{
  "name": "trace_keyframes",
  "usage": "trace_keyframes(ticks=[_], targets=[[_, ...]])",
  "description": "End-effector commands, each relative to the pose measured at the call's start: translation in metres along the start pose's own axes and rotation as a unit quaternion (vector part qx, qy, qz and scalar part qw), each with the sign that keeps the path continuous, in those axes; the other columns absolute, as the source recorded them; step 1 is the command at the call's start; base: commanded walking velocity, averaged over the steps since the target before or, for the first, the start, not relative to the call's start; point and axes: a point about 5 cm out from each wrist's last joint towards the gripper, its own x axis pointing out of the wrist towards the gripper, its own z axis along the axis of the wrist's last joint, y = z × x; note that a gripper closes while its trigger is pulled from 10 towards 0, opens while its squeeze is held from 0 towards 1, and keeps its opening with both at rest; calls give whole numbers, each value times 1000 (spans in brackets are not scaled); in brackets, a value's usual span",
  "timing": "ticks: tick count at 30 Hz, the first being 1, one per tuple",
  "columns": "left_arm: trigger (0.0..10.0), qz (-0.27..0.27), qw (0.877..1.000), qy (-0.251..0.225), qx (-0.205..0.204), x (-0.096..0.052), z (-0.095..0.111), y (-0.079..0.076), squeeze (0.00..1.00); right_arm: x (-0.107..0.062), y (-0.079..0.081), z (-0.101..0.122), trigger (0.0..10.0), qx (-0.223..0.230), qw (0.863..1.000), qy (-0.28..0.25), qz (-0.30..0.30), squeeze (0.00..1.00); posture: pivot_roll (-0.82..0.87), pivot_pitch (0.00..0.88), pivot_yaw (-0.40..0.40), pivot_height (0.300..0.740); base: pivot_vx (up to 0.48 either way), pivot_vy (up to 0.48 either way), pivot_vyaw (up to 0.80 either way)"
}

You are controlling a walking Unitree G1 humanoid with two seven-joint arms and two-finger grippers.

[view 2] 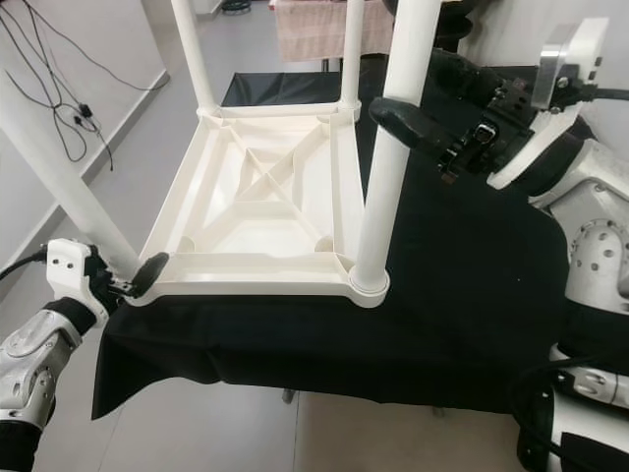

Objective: Building children table

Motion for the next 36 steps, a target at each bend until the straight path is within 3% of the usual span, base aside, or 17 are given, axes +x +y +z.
trace_keyframes(ticks=[1, 12, 13, 14, 15, 16, 17, 18, 19, 24, 36], targets=[[10000, 11, 1000, 1, 5, -2, -1, 5, 0, 7, 5, 0, 10000, 1, 1000, 0, 22, 0, -169, 51, 51, 740, 0, 0, 0], [10000, 22, 1000, 5, -3, 1, -4, 10, 0, 23, -5, 4, 10000, 1, 1000, -20, -13, 0, -175, 40, 47, 740, 0, 0, 0], [10000, 23, 1000, 7, -4, 1, -5, 11, 0, 24, -5, 4, 9529, 2, 1000, -19, -12, 0, -176, 41, 46, 740, 0, 0, 0], [10000, 29, 1000, 11, -2, 1, -7, 14, 0, 24, -5, 3, 4118, 3, 1000, -15, -10, 0, -176, 41, 44, 740, 0, 0, 0], [10000, 29, 1000, 11, -2, 1, -7, 14, 0, 24, -5, 3, 4118, 3, 1000, -15, -10, 0, -176, 41, 44, 740, 0, 0, 0], [10000, 35, 999, 14, 0, 1, -8, 16, 0, 24, -5, 2, 1490, 5, 1000, -11, -8, 0, -178, 41, 44, 740, 0, 0, 0], [4863, 49, 999, 18, 6, 1, -10, 20, 0, 25, -5, 1, 0, 7, 1000, -5, -9, 0, -181, 43, 44, 740, 0, 0, 0], [4863, 49, 999, 18, 6, 1, -10, 20, 0, 25, -5, 1, 0, 7, 1000, -5, -9, 0, -181, 43, 44, 740, 0, 0, 0], [0, 65, 998, 22, 11, 0, -13, 25, 0, 25, -4, -1, 0, 9, 1000, -1, -9, 0, -181, 44, 41, 740, 0, 0, 0], [0, 90, 996, 27, 13, -1, -16, 34, 0, 25, -4, -4, 0, 13, 1000, 10, -8, 0, -185, 52, 37, 740, 0, 0, 0], [0, 83, 996, 16, 5, 7, -12, 33, 0, 26, -4, -14, 0, 14, 999, 35, -23, 0, -192, 65, 37, 740, 0, 0, 0]])
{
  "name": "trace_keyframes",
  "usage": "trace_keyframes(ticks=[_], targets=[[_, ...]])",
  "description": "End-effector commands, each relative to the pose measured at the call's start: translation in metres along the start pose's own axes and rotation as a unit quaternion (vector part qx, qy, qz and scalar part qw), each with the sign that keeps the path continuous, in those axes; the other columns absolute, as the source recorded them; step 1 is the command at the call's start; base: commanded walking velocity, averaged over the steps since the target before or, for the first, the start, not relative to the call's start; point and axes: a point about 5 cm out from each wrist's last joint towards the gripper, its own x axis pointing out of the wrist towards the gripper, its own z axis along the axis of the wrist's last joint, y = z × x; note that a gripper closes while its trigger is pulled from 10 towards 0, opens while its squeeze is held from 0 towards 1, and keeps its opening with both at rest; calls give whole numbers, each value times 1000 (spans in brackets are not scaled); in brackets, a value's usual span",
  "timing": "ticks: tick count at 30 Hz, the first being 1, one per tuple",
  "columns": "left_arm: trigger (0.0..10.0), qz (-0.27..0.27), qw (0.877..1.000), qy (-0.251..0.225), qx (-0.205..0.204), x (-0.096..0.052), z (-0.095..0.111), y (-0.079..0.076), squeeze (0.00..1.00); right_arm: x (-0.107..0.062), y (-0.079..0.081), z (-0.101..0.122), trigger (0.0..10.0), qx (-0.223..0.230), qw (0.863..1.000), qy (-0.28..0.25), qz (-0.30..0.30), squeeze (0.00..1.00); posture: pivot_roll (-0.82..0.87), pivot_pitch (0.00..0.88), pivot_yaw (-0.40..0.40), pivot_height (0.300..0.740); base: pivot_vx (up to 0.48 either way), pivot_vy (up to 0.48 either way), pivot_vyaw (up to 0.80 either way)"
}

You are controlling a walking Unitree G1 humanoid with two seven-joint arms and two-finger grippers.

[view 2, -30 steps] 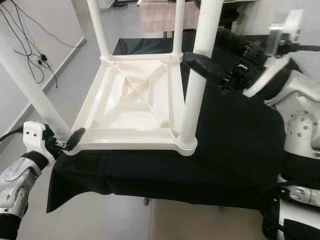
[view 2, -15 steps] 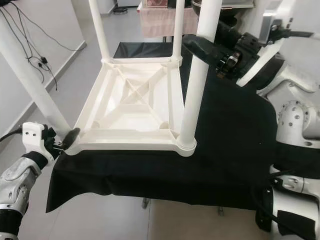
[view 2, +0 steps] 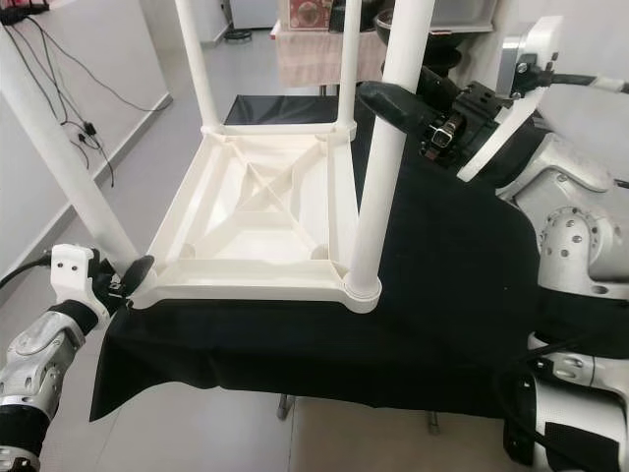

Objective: Building children table

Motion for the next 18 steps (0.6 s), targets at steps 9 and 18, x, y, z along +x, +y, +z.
trace_keyframes(ticks=[9, 18], targets=[[0, -18, 983, -137, 123, 14, 113, 28, 0, -3, -37, -47, 0, 0, 969, 94, -228, 0, -158, 57, 56, 740, 0, 0, 0], [0, -60, 947, -234, 211, 18, 209, 22, 0, -9, -38, -86, 0, 54, 926, 149, -342, 0, -127, 49, 76, 740, 0, 0, 0]])
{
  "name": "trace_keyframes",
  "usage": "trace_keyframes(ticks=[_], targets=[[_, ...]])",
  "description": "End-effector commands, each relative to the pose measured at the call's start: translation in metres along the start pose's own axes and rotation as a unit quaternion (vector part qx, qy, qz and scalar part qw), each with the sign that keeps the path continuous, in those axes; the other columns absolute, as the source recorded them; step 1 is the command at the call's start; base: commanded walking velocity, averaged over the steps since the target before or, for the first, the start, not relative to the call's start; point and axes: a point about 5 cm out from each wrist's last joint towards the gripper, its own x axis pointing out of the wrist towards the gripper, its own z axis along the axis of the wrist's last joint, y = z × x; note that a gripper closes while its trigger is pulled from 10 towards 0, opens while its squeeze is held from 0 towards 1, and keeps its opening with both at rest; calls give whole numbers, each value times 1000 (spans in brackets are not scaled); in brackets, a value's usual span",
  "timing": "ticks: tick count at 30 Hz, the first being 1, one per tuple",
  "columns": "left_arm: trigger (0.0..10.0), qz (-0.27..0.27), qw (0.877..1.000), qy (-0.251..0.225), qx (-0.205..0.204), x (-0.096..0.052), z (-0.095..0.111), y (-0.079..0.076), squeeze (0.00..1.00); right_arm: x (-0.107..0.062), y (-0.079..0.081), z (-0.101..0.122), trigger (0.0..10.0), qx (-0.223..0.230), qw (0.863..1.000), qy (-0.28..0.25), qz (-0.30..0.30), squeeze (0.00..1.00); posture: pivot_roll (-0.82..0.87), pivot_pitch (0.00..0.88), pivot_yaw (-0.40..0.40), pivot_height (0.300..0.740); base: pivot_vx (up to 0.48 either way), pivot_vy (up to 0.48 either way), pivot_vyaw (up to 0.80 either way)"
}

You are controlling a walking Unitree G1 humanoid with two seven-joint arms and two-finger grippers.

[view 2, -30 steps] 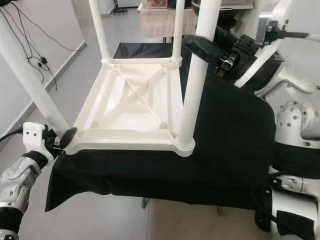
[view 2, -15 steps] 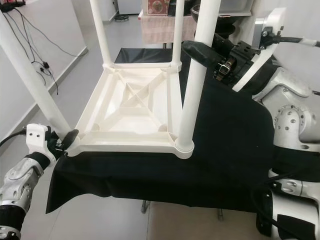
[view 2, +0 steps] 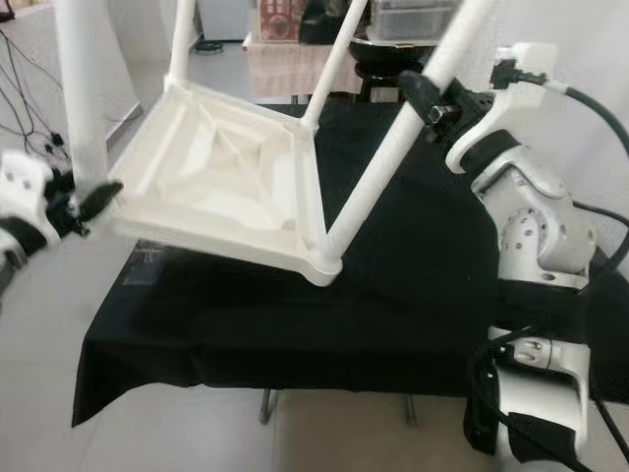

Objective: Building children table

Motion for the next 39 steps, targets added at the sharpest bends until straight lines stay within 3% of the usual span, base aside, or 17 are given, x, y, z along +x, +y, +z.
trace_keyframes(ticks=[1, 2, 4, 5, 6, 8, 10, 15, 18, 19, 21, 22, 35, 36, 37, 38, 39], targets=[[0, 20, 988, -140, 56, 3, 77, 24, 0, -8, -10, -55, 0, -44, 987, 141, -65, 0, -127, 49, 76, 740, 0, 0, 0], [0, 20, 988, -140, 56, 3, 77, 24, 0, -8, -10, -55, 0, -44, 987, 141, -65, 0, -127, 49, 76, 740, 0, 0, 0], [0, 2, 981, -175, 85, 13, 115, 32, 0, -14, -5, -77, 0, -16, 979, 174, -101, 0, -108, 48, 89, 740, 0, 0, 0], [706, -27, 971, -208, 112, 26, 154, 35, 0, -26, 12, -113, 0, 40, 965, 224, -132, 0, -92, 53, 99, 740, 0, 0, 0], [706, -27, 971, -208, 112, 26, 154, 35, 0, -26, 12, -113, 0, 40, 965, 224, -132, 0, -92, 53, 99, 740, 0, 0, 0], [0, -73, 955, -248, 144, 45, 215, 30, 0, -53, 55, -180, 0, 137, 924, 324, -153, 0, -70, 59, 111, 740, 0, 0, 0], [0, -89, 951, -256, 150, 51, 230, 24, 0, -61, 71, -199, 0, 166, 909, 349, -154, 0, -63, 62, 117, 740, 0, 0, 0], [0, -110, 947, -262, 152, 59, 242, 14, 0, -67, 84, -216, 0, 185, 894, 375, -164, 0, -46, 69, 122, 740, 0, 0, 0], [1098, -191, 935, -269, 131, 83, 256, -26, 0, -56, 111, -242, 0, 229, 873, 382, -199, 0, -21, 101, 146, 740, 0, 0, 0], [8314, -231, 927, -272, 118, 91, 259, -46, 1000, -50, 121, -250, 0, 239, 863, 386, -221, 0, -20, 113, 154, 740, 0, 0, 0], [8314, -254, 921, -274, 109, 96, 260, -57, 1000, -47, 127, -254, 0, 242, 858, 388, -233, 0, -20, 115, 155, 740, 0, 0, 0], [10000, -273, 917, -277, 93, 98, 261, -65, 1000, -44, 129, -257, 0, 242, 855, 387, -246, 0, -17, 132, 159, 740, 0, 0, 0], [10000, -409, 871, -269, 29, 96, 242, -98, 1000, -38, 112, -264, 0, 258, 835, 351, -335, 0, -1, 143, 143, 740, 0, 0, 0], [10000, -428, 864, -263, 27, 93, 237, -99, 1000, -34, 109, -259, 10000, 263, 837, 338, -340, 298, -7, 145, 137, 740, 0, 0, 0], [10000, -439, 860, -259, 26, 91, 234, -100, 1000, -32, 108, -256, 10000, 264, 839, 330, -343, 298, -9, 143, 133, 740, 0, 0, 0], [10000, -449, 856, -257, 26, 89, 230, -100, 1000, -27, 106, -252, 10000, 258, 844, 320, -344, 816, -10, 143, 130, 740, 0, 0, 0], [10000, -449, 856, -257, 26, 89, 230, -100, 1000, -27, 106, -252, 10000, 258, 844, 320, -344, 816, -10, 143, 130, 740, 0, 0, 0]])
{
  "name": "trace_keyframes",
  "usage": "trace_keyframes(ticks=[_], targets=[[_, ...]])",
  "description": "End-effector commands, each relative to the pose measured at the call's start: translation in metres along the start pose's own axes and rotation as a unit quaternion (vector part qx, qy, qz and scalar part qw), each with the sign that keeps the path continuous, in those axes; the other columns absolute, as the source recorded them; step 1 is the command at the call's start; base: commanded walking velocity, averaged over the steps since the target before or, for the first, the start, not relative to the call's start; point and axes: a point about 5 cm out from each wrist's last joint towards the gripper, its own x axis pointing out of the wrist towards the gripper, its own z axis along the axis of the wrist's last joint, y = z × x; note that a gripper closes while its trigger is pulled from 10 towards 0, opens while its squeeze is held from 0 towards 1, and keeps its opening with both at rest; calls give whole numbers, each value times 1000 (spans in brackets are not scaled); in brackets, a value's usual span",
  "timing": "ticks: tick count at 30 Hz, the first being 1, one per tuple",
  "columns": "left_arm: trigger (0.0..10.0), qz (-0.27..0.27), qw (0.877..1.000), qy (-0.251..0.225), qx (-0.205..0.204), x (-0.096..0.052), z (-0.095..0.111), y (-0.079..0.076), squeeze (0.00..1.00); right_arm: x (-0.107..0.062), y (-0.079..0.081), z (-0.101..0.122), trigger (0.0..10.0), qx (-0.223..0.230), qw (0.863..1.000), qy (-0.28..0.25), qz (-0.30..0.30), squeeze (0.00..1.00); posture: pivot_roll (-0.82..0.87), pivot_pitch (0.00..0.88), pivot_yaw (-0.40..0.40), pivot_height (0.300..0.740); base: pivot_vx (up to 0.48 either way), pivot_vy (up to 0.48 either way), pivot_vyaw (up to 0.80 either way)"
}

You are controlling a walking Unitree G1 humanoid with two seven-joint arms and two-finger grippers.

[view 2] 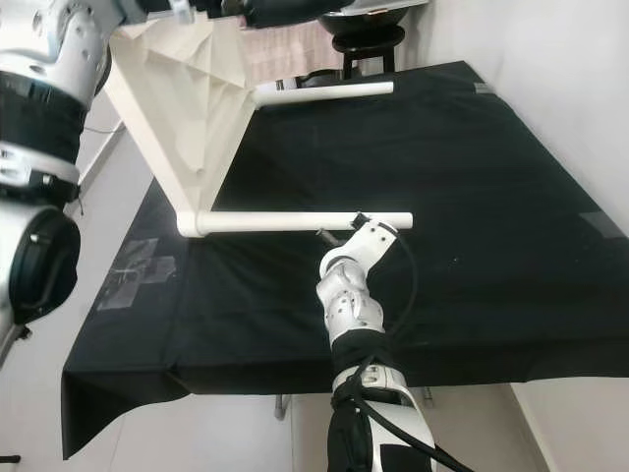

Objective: Building children table

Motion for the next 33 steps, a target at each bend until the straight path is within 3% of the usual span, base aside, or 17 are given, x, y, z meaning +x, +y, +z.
trace_keyframes(ticks=[1, 2, 3, 6, 7, 14, 17, 20, 24, 26, 29, 33], targets=[[10000, -14, 1000, 4, -3, -10, 0, -2, 816, -5, 1, -37, 10000, 15, 997, 70, -11, 1000, -17, 145, 121, 740, 0, 0, 0], [10000, -15, 1000, 4, -6, -12, -1, -2, 816, -4, 3, -34, 10000, 17, 998, 65, -4, 1000, -18, 145, 118, 740, 0, 0, 0], [10000, -14, 1000, 5, -7, -13, -1, -2, 333, -4, 3, -31, 10000, 21, 998, 63, 1, 1000, -22, 144, 114, 740, 0, 0, 0], [10000, -10, 1000, 5, -6, -16, -2, -2, 333, -6, 5, -26, 10000, 30, 998, 58, 13, 1000, -25, 141, 112, 740, 0, 0, 0], [10000, -8, 1000, 4, -8, -17, -1, -2, 0, -7, 5, -21, 10000, 34, 998, 51, 21, 1000, -33, 141, 112, 740, 0, 0, 0], [10000, -3, 1000, -13, -11, -26, 6, -2, 0, -21, -1, 1, 10000, 48, 997, 27, 48, 1000, -55, 134, 110, 740, 0, 0, 0], [10000, -23, 998, -43, -35, -38, 18, -9, 0, -34, -21, 19, 10000, 41, 998, 11, 49, 1000, -72, 118, 110, 740, 0, 0, 0], [10000, -39, 997, -54, -47, -47, 25, -15, 0, -40, -29, 25, 10000, 37, 998, 7, 50, 1000, -83, 112, 109, 740, 0, 0, 0], [10000, -52, 993, -72, -78, -69, 36, -21, 0, -48, -36, 32, 10000, 32, 998, -1, 54, 1000, -95, 100, 110, 740, 0, 0, 0], [10000, -61, 987, -95, -113, -86, 46, -29, 0, -52, -40, 35, 10000, 27, 998, -5, 57, 1000, -97, 92, 109, 740, 0, 0, 0], [10000, -70, 983, -104, -131, -103, 49, -43, 0, -54, -38, 41, 10000, 19, 997, -12, 71, 1000, -99, 81, 105, 740, 0, 0, 0], [10000, -52, 981, -119, -146, -115, 49, -54, 0, -59, -36, 49, 10000, 3, 996, -25, 88, 1000, -101, 72, 103, 740, 0, 0, 0]])
